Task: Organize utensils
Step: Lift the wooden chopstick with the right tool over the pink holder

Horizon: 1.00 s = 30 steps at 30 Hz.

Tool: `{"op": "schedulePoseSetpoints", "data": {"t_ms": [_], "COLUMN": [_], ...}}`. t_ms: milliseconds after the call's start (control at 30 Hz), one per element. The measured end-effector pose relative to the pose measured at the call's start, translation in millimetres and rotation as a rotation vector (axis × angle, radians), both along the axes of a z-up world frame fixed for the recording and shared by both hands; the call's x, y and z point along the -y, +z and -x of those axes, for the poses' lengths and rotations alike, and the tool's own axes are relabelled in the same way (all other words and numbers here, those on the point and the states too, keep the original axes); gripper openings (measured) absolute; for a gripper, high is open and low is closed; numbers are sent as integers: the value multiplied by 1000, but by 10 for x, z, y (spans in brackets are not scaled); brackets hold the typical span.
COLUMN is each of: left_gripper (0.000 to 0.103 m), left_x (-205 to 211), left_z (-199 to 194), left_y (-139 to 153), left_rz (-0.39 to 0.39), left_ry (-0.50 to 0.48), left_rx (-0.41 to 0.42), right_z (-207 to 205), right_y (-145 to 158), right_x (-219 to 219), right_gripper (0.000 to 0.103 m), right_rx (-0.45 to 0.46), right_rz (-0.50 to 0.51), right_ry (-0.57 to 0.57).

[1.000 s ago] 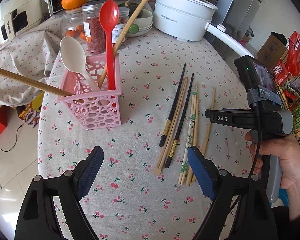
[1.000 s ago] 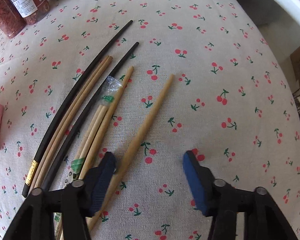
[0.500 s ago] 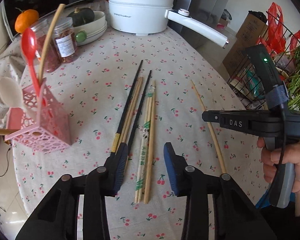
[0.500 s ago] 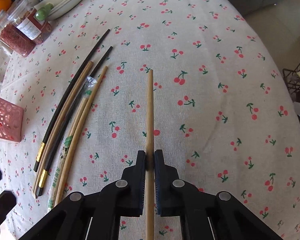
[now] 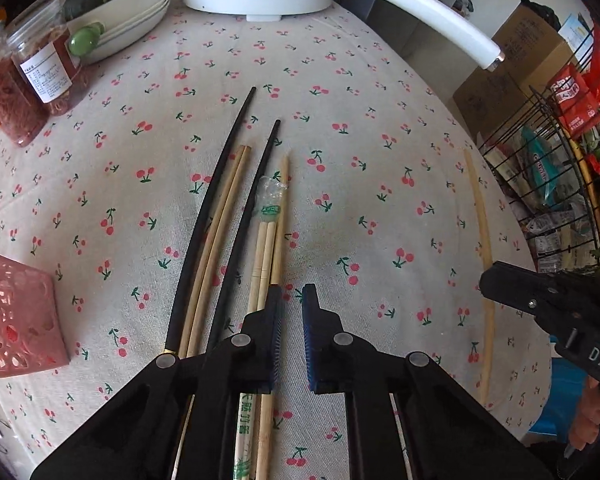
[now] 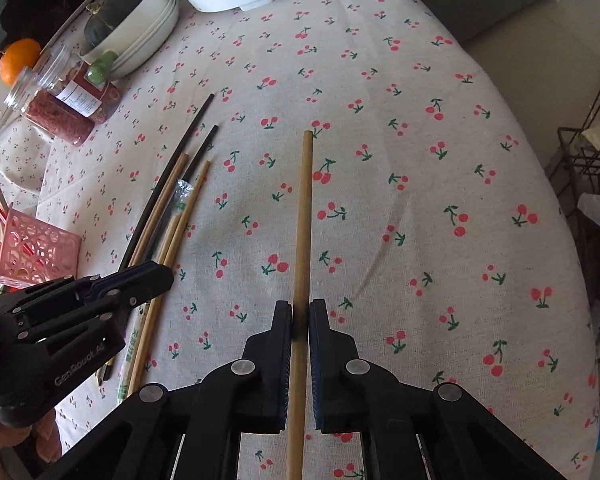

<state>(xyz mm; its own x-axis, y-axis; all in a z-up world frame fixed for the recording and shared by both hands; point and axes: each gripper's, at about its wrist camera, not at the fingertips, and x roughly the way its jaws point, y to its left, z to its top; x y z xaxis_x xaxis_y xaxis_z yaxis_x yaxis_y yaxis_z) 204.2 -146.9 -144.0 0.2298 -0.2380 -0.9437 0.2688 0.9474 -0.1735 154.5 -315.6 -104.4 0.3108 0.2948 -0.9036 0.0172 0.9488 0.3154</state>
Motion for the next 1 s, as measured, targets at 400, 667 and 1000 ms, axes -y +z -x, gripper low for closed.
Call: {"op": "schedulePoseSetpoints", "data": {"t_ms": [400,667,1000], "left_gripper": [10,6,6], "left_x": [164,-61,-696], "left_z": [-205,-61,765], "left_y": [-67,118,951], "left_rz": [-100,-50,28], "left_ry": [-39,-1,-4], "left_rx": [-77,-7,255], "right_z": [4,33,333], "right_y": [17,137,629], "right_x": [-44,-146,-505], "right_gripper": [6,6,6], "right_rx": [6,50,230], "right_rz": [0,-13,-9], "right_ry": [10,4,51]}}
